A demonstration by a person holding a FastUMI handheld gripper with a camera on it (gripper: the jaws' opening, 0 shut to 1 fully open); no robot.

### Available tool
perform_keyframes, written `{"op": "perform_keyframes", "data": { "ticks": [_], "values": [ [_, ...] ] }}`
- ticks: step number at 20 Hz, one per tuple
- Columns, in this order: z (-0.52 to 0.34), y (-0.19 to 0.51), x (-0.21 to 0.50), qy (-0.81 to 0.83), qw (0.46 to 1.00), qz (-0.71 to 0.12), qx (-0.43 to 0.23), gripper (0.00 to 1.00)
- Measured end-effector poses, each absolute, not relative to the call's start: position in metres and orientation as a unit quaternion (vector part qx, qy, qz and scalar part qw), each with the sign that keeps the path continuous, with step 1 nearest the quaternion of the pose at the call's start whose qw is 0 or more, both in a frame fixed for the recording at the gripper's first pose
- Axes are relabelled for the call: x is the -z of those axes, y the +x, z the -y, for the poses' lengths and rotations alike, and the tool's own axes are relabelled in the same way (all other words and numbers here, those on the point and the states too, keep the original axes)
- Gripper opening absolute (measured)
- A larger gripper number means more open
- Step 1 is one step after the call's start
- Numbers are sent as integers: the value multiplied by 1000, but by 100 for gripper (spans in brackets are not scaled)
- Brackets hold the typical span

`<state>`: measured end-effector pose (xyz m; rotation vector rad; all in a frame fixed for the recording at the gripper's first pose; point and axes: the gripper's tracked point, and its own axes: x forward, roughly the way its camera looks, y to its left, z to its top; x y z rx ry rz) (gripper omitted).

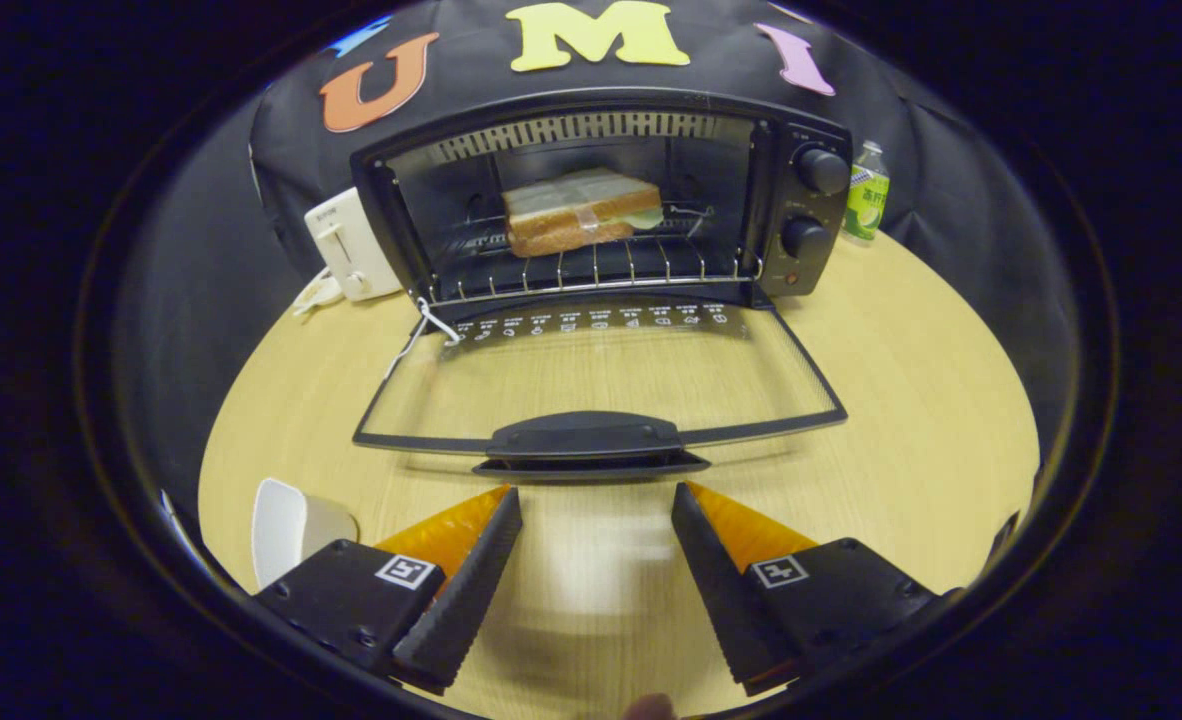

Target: Open the toaster oven, put the food inside, and close the toaster oven door.

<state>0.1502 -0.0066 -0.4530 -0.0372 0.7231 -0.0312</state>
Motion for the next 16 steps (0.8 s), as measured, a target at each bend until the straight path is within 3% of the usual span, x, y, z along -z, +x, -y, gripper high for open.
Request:
{"op": "perform_keyframes", "data": {
  "ticks": [5,16],
  "values": [
    [11,153,448,-18,935,-355,22,99],
    [-9,164,348,-5,959,-283,16,99]
  ]
}}
